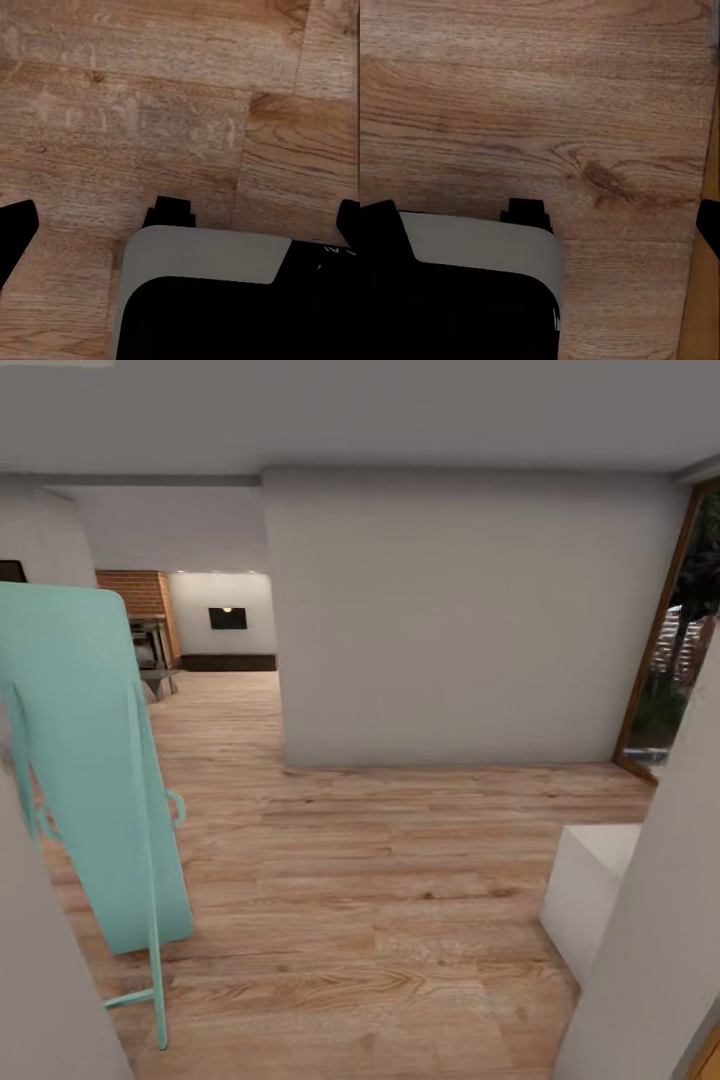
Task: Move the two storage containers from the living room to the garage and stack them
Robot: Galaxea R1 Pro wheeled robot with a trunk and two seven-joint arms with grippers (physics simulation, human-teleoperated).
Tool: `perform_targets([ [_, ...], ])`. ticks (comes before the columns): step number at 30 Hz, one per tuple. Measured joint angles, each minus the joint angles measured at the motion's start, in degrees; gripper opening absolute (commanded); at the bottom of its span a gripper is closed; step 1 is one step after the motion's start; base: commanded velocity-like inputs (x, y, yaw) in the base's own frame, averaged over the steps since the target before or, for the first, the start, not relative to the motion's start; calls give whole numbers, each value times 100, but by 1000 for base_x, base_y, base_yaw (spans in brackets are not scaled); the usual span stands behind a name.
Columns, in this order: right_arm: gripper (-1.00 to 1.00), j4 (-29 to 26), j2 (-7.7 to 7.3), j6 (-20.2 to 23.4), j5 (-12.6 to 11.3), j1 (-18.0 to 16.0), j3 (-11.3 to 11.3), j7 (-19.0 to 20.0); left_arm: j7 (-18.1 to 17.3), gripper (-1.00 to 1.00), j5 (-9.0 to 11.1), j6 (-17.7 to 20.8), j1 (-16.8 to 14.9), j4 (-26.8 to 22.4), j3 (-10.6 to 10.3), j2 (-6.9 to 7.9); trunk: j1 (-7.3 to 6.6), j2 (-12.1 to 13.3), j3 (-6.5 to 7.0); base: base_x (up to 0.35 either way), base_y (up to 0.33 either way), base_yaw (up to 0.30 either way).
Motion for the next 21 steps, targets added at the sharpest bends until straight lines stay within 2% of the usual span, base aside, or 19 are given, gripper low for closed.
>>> perform_targets([
  [21, 100, 0, 0, -19, 4, 0, 0, -8, 0, 100, 6, -3, 0, 0, 0, 0, 0, 0, 0, 321, 0, 0],
])
